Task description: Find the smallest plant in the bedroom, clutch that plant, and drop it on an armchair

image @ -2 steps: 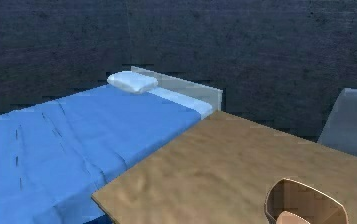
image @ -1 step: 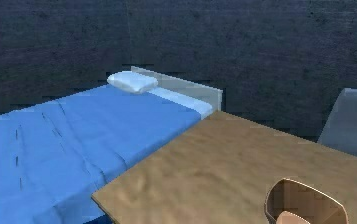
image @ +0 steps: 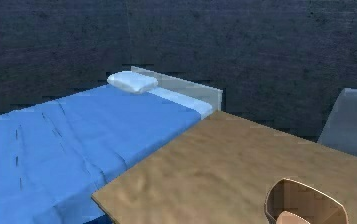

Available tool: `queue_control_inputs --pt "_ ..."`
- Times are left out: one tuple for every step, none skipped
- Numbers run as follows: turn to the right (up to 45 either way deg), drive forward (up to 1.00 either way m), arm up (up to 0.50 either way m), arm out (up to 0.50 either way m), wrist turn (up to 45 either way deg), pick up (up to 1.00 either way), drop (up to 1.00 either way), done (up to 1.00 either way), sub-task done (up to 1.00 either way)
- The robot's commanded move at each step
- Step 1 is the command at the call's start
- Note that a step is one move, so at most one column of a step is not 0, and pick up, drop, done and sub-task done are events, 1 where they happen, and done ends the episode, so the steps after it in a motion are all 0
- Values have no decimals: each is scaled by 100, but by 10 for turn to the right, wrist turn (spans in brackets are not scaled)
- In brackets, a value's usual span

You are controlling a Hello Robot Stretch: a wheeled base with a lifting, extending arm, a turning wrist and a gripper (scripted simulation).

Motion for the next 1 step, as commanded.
queue_control_inputs --pt "0 0 0 0 0 100 0 0 0"
